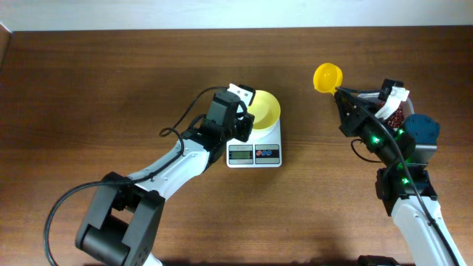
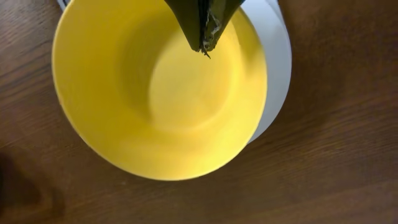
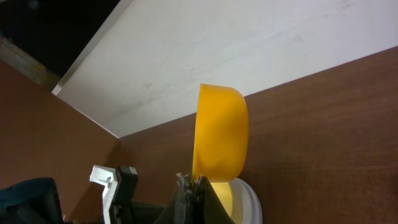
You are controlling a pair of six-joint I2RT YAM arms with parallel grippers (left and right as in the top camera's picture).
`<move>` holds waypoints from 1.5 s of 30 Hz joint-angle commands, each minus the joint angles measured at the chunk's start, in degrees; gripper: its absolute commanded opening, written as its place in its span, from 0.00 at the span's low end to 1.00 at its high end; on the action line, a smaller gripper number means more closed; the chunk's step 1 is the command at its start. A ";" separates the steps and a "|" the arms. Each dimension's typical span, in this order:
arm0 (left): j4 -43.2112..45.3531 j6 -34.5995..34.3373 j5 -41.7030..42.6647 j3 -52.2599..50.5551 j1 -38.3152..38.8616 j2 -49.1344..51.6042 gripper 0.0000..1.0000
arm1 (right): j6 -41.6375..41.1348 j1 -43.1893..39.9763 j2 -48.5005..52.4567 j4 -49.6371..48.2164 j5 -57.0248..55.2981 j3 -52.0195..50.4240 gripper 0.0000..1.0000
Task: Scoop item into bowl and weigh 50g on scale
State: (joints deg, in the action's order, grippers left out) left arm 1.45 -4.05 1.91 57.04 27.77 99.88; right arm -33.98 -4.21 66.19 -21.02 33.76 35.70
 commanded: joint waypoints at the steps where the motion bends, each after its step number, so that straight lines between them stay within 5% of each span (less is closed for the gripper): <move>1: -0.83 0.74 -2.36 0.46 -0.20 0.52 0.00 | 0.72 -0.37 -0.17 -0.17 0.13 0.96 0.04; 37: -3.52 0.72 -2.08 6.56 -0.20 -4.42 0.00 | 0.76 -0.37 -0.17 -0.15 0.11 0.96 0.04; 45: -33.53 0.85 4.15 6.43 0.37 -19.08 0.00 | 0.79 -0.37 -0.13 -0.15 0.09 0.96 0.04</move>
State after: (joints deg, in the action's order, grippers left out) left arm -27.44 -4.05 2.04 63.18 27.77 82.17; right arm -33.82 -4.21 66.22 -20.99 33.76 35.70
